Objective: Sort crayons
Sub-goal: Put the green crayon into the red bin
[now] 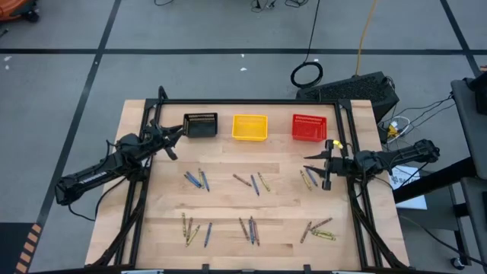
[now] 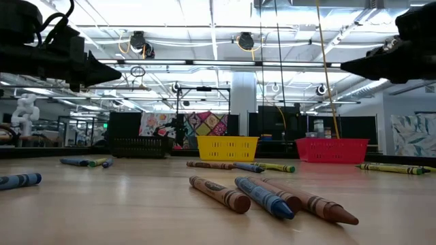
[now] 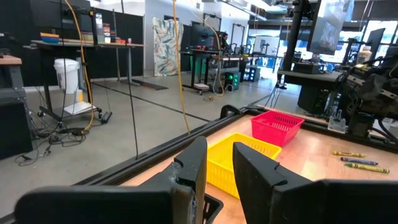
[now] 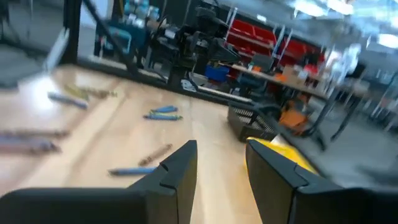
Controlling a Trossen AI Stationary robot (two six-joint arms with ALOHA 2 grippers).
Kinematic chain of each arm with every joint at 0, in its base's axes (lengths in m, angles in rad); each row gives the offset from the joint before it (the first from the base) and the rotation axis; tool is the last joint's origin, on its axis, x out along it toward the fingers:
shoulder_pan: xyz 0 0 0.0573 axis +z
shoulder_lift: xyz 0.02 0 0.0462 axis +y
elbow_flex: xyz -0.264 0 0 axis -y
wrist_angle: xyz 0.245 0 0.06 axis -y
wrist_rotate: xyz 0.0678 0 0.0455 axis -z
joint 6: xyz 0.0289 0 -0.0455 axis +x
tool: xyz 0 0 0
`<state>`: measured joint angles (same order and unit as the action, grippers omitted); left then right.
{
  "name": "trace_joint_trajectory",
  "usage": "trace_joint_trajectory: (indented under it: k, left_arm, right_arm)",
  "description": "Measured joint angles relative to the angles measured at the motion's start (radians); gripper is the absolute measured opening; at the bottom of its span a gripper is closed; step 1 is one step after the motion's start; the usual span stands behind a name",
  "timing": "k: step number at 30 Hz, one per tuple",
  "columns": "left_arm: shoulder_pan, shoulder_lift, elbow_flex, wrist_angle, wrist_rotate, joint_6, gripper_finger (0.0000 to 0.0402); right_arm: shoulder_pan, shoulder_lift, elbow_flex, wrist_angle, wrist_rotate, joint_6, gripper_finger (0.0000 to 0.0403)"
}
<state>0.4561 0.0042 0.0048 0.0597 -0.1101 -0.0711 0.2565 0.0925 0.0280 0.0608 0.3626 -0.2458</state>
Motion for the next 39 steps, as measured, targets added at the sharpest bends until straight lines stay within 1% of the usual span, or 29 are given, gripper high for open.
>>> trace_joint_trajectory:
  k: [2, 4, 7, 15, 21, 25, 31, 35, 39]
  left_arm:
    - [0.000, 0.000, 0.000, 0.000, 0.000, 0.000, 0.0081]
    - [0.000, 0.000, 0.000, 0.000, 0.000, 0.000, 0.0081]
    - [0.000, 0.000, 0.000, 0.000, 0.000, 0.000, 0.0081]
    - [0.000, 0.000, 0.000, 0.000, 0.000, 0.000, 0.0081]
    - [0.000, 0.000, 0.000, 0.000, 0.000, 0.000, 0.0081]
    - [0.000, 0.000, 0.000, 0.000, 0.000, 0.000, 0.0081]
    - [0.000, 0.000, 0.000, 0.000, 0.000, 0.000, 0.0081]
    - [0.000, 0.000, 0.000, 0.000, 0.000, 0.000, 0.0081]
    - [0.000, 0.000, 0.000, 0.000, 0.000, 0.000, 0.0081]
  right_arm:
    - [0.000, 0.000, 0.000, 0.016, 0.000, 0.100, 0.0125]
    - [0.000, 0.000, 0.000, 0.026, 0.000, 0.166, 0.0125]
    - [0.000, 0.000, 0.000, 0.055, 0.000, 0.205, 0.0125]
    - [0.000, 0.000, 0.000, 0.058, 0.000, 0.334, 0.0125]
    - [0.000, 0.000, 0.000, 0.064, 0.004, 0.335, 0.0125]
    - [0.000, 0.000, 0.000, 0.101, -0.022, 0.371, 0.0125]
    - [0.000, 0.000, 0.000, 0.145, -0.024, 0.382, 0.0125]
    - [-0.001, 0.000, 0.000, 0.145, 0.002, 0.342, 0.0125]
    - [-0.002, 0.000, 0.000, 0.142, 0.000, 0.339, 0.0125]
